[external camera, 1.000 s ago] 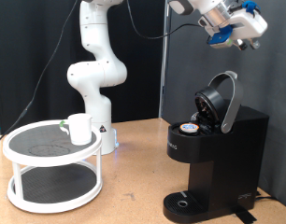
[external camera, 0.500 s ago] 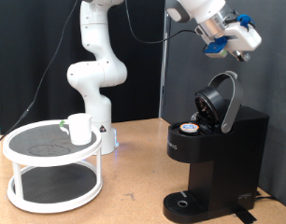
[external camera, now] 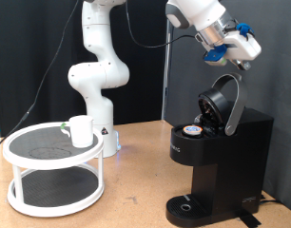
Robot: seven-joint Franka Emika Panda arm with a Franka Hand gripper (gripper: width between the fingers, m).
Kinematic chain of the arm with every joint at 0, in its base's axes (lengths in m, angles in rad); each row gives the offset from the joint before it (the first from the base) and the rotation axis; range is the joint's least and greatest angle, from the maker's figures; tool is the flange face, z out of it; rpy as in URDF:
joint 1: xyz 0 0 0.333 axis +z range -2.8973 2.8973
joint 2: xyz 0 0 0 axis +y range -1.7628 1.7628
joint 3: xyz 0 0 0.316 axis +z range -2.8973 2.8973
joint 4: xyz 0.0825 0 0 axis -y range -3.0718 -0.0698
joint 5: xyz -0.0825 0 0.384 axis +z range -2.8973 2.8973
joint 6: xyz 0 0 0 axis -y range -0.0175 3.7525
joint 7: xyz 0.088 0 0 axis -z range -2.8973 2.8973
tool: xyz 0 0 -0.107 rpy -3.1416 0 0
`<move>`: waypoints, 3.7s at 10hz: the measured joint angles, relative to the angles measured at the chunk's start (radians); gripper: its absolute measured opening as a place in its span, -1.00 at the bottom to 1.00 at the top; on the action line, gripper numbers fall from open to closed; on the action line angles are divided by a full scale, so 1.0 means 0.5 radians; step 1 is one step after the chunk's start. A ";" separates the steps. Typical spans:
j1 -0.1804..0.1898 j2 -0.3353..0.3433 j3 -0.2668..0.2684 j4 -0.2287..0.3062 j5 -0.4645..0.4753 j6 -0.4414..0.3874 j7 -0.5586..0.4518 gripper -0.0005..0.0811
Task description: Make a cup of coffee with the keurig machine
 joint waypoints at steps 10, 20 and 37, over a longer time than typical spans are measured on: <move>-0.079 -0.141 -0.091 -0.147 -0.062 -0.123 -0.155 -0.99; -0.376 -0.277 -0.156 -0.449 -0.517 -0.038 0.012 -0.99; -0.486 -0.086 -0.294 -0.614 -0.057 0.100 -0.909 -0.99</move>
